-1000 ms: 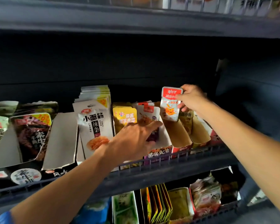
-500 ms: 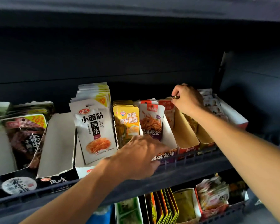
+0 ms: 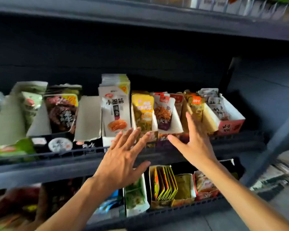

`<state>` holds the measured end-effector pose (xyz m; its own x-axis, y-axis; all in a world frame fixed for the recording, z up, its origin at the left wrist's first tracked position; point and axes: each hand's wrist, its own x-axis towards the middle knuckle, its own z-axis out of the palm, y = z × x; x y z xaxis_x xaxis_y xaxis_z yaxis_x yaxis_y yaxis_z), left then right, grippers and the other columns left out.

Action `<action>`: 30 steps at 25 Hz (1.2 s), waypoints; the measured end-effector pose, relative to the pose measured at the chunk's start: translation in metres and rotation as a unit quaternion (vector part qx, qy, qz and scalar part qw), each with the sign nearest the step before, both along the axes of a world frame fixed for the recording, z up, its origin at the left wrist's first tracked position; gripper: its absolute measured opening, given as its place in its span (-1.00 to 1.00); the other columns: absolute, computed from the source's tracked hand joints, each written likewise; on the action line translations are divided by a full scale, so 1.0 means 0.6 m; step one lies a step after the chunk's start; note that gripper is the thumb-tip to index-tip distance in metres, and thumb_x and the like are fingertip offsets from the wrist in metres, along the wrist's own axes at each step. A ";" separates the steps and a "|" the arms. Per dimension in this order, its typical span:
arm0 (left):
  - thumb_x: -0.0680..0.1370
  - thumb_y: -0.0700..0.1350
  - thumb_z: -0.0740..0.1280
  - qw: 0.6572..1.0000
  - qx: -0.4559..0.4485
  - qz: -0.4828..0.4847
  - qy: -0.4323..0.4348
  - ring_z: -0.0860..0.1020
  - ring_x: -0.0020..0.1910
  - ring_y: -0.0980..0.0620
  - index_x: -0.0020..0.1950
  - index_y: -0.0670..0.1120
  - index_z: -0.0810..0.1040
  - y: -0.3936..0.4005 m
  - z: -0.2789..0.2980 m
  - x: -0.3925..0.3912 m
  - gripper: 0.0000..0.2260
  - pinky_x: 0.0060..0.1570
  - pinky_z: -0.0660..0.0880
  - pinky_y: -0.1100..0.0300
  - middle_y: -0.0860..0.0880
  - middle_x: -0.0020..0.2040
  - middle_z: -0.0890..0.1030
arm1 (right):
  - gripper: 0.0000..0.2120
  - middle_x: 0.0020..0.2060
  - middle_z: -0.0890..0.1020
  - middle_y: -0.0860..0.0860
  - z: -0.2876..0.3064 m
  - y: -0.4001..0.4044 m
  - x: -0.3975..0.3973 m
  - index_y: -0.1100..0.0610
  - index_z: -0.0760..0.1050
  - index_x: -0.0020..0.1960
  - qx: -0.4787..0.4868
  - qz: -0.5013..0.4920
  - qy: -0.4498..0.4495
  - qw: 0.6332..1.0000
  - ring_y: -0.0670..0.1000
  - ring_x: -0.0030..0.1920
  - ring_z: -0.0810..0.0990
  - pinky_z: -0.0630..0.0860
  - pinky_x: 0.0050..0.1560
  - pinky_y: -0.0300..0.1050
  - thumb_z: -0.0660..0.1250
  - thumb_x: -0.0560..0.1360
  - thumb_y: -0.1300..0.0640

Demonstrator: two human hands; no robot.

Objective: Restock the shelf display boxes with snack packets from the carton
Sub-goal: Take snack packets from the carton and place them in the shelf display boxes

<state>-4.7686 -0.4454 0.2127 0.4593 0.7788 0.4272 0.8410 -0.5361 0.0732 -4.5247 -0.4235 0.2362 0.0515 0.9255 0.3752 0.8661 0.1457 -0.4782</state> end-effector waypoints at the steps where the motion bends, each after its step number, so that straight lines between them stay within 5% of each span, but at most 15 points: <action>1: 0.55 0.32 0.13 1.000 0.008 0.006 -0.015 0.11 0.59 -0.10 0.62 0.11 0.02 -0.031 -0.014 -0.021 -0.31 0.54 0.11 -0.14 -0.08 0.60 0.17 | -0.07 0.61 0.00 -0.04 -0.017 -0.024 -0.027 -0.05 -0.11 0.62 0.005 0.015 0.005 1.000 0.00 0.60 -0.01 0.08 0.57 0.06 0.20 0.44 -0.43; 4: 0.54 0.25 0.19 0.997 -0.012 0.053 -0.048 0.27 0.53 -0.12 0.59 0.04 0.18 -0.120 -0.078 -0.098 -0.34 0.49 0.22 -0.13 -0.10 0.55 0.31 | -0.26 0.53 0.27 0.08 -0.076 -0.086 -0.124 0.10 0.24 0.53 0.063 0.050 0.048 0.996 0.06 0.53 0.21 0.22 0.51 0.03 0.27 0.51 -0.29; 8: 0.53 0.06 0.17 0.964 -0.198 0.169 -0.061 0.43 0.38 -0.21 0.54 -0.02 0.29 -0.235 -0.215 -0.240 -0.43 0.37 0.38 -0.06 -0.12 0.46 0.42 | -0.77 0.05 0.58 0.07 -0.199 -0.177 -0.274 0.17 0.53 0.06 0.098 0.102 0.124 0.982 0.10 0.11 0.54 0.45 0.16 -0.01 0.30 0.45 0.11; 11: 0.56 -0.05 0.22 0.890 -0.393 0.231 -0.013 0.36 0.45 -0.14 0.53 0.00 0.30 -0.310 -0.316 -0.330 -0.49 0.42 0.30 0.04 -0.08 0.49 0.38 | -0.89 -0.05 0.63 -0.02 -0.326 -0.252 -0.358 0.06 0.55 -0.01 -0.156 0.112 0.145 0.971 0.05 -0.03 0.61 0.54 0.00 -0.03 0.36 0.47 0.19; 13: 0.58 -0.05 0.27 0.848 -0.468 0.243 -0.043 0.47 0.37 -0.10 0.43 -0.03 0.43 -0.354 -0.366 -0.362 -0.59 0.34 0.38 0.09 -0.08 0.38 0.51 | -0.90 -0.01 0.64 -0.09 -0.421 -0.293 -0.364 -0.04 0.54 0.02 -0.353 0.123 0.057 0.926 -0.03 0.00 0.60 0.50 -0.01 -0.14 0.36 0.51 0.11; 16: 0.61 -0.04 0.25 0.797 -0.542 0.262 -0.053 0.53 0.26 -0.11 0.35 -0.06 0.52 -0.424 -0.443 -0.400 -0.68 0.26 0.45 0.06 -0.08 0.27 0.58 | -0.78 0.18 0.59 -0.05 -0.531 -0.328 -0.344 -0.13 0.48 0.06 -0.470 0.238 -0.150 0.837 0.00 0.18 0.55 0.50 0.15 -0.07 0.28 0.50 0.15; 18: 0.62 -0.04 0.22 0.769 -0.573 0.281 -0.042 0.55 0.23 -0.12 0.32 -0.05 0.53 -0.455 -0.488 -0.418 -0.70 0.23 0.47 0.05 -0.10 0.25 0.59 | -0.66 0.24 0.55 -0.02 -0.557 -0.318 -0.348 -0.06 0.49 0.21 -0.522 0.242 -0.198 0.793 0.03 0.22 0.53 0.49 0.18 -0.07 0.24 0.48 0.20; 23: 0.64 -0.07 0.18 0.762 -0.567 0.281 -0.138 0.52 0.32 -0.12 0.42 0.03 0.46 -0.436 -0.530 -0.409 -0.66 0.33 0.46 0.06 -0.06 0.34 0.56 | -0.67 0.24 0.57 0.00 -0.589 -0.266 -0.430 0.00 0.46 0.28 -0.523 0.162 -0.111 0.829 0.05 0.20 0.55 0.45 0.07 -0.14 0.35 0.52 0.11; 27: 0.69 0.00 0.12 0.780 -0.557 0.247 -0.146 0.42 0.42 -0.11 0.53 0.05 0.27 -0.404 -0.569 -0.384 -0.61 0.45 0.32 0.02 -0.06 0.45 0.44 | -0.41 0.35 0.50 0.03 -0.649 -0.234 -0.472 0.00 0.33 0.44 -0.558 0.077 -0.032 0.826 0.09 0.30 0.49 0.44 0.17 -0.11 0.43 0.46 0.01; 30: 0.67 0.06 0.17 0.776 -0.551 0.246 -0.184 0.42 0.40 -0.09 0.49 0.04 0.31 -0.393 -0.603 -0.375 -0.61 0.43 0.35 0.08 -0.04 0.43 0.44 | -0.04 0.49 0.33 0.10 -0.692 -0.229 -0.495 0.03 0.04 0.59 -0.569 0.050 -0.064 0.818 0.17 0.46 0.32 0.33 0.42 0.06 0.48 0.39 -0.19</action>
